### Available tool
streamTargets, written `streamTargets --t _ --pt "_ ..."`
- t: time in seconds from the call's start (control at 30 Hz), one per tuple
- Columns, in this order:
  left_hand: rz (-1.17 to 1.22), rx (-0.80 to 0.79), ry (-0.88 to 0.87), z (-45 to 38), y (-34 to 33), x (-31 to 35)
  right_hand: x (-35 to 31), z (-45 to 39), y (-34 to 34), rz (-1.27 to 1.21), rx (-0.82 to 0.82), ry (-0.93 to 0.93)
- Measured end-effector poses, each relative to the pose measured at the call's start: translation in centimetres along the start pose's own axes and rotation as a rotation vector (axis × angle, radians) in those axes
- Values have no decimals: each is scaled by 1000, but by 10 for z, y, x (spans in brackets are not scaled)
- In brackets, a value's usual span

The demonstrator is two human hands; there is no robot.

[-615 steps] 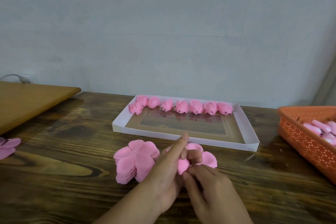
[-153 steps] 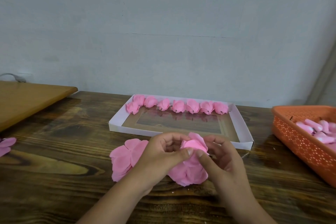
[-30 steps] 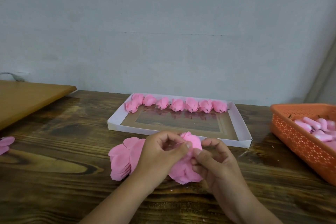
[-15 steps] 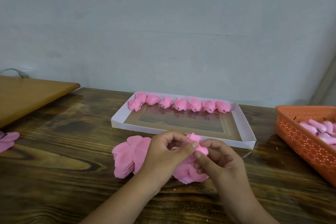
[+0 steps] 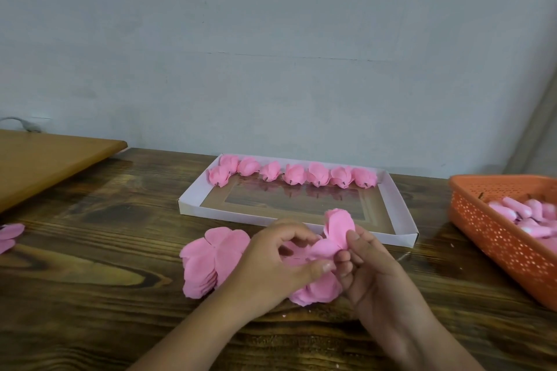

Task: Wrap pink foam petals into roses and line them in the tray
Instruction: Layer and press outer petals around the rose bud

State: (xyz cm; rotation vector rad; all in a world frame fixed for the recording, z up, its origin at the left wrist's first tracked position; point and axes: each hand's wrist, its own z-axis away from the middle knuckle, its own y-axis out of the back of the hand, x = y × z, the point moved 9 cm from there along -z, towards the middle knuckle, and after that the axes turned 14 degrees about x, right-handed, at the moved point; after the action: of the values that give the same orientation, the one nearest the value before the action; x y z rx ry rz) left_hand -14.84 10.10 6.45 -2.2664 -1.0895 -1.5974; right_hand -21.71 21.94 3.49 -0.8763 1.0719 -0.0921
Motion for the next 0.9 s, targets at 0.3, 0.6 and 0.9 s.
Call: streamTargets --t 0.3,0.6,0.9 --pt "109 123 -130 0 11 13 6 0 -2 88 3 23" --pt "221 144 -39 -1 13 13 15 4 -11 135 -61 -13" --pt "237 234 68 -2 16 1 20 8 -15 156 -109 -46"
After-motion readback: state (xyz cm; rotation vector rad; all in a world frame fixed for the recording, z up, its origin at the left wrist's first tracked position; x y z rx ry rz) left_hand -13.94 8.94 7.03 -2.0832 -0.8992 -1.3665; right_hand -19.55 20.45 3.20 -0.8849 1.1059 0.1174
